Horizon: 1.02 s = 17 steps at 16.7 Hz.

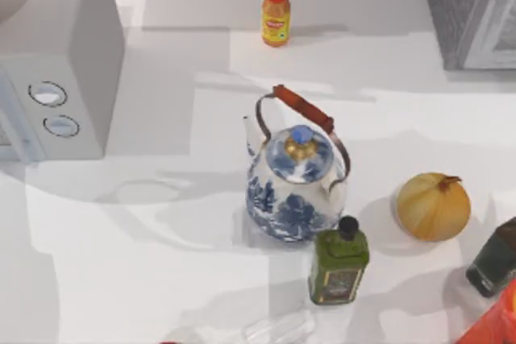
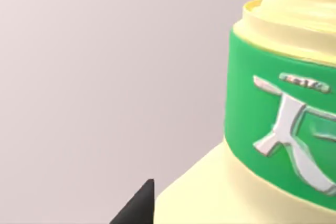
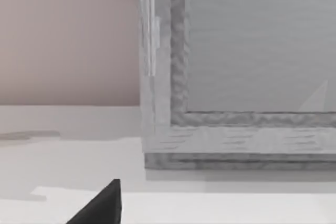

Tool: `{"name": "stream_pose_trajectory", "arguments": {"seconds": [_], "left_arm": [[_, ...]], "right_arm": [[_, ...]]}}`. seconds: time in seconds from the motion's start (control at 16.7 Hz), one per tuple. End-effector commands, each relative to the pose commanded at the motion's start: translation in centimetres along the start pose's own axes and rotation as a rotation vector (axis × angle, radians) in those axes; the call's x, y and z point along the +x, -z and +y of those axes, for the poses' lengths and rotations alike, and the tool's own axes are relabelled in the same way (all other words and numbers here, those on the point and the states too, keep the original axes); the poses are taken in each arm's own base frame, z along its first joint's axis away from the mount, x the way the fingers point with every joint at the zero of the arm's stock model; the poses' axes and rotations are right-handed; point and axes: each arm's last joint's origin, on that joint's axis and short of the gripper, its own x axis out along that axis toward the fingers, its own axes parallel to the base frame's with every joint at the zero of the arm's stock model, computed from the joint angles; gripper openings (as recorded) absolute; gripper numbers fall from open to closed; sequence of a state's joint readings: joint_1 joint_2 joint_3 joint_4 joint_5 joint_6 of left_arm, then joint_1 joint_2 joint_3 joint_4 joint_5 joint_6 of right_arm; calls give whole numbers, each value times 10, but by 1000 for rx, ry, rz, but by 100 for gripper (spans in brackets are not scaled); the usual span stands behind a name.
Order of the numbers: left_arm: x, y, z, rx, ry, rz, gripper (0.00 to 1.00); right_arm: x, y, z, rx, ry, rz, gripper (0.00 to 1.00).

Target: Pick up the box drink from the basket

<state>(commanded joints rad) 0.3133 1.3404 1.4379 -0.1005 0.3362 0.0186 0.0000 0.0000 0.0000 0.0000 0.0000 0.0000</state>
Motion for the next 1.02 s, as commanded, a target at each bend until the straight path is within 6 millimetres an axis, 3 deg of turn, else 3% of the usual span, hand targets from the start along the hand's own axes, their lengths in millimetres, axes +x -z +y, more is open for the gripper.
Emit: {"name": "stream_pose_trajectory", "arguments": {"seconds": [0.18, 0.3, 0.6, 0.84, 1.02], "left_arm": [[-43, 18, -26, 5, -2, -10, 0], [-75, 41, -43, 5, -3, -11, 0], [-144, 131, -74, -1, -3, 4, 0], [-174, 213, -85, -5, -4, 13, 0], [-181, 258, -89, -4, -7, 8, 0]], "right_arm": [[0, 0, 0, 0, 0, 0, 100], [0, 0, 0, 0, 0, 0, 100], [0, 0, 0, 0, 0, 0, 100], [0, 0, 0, 0, 0, 0, 100], [0, 0, 0, 0, 0, 0, 100]]}}
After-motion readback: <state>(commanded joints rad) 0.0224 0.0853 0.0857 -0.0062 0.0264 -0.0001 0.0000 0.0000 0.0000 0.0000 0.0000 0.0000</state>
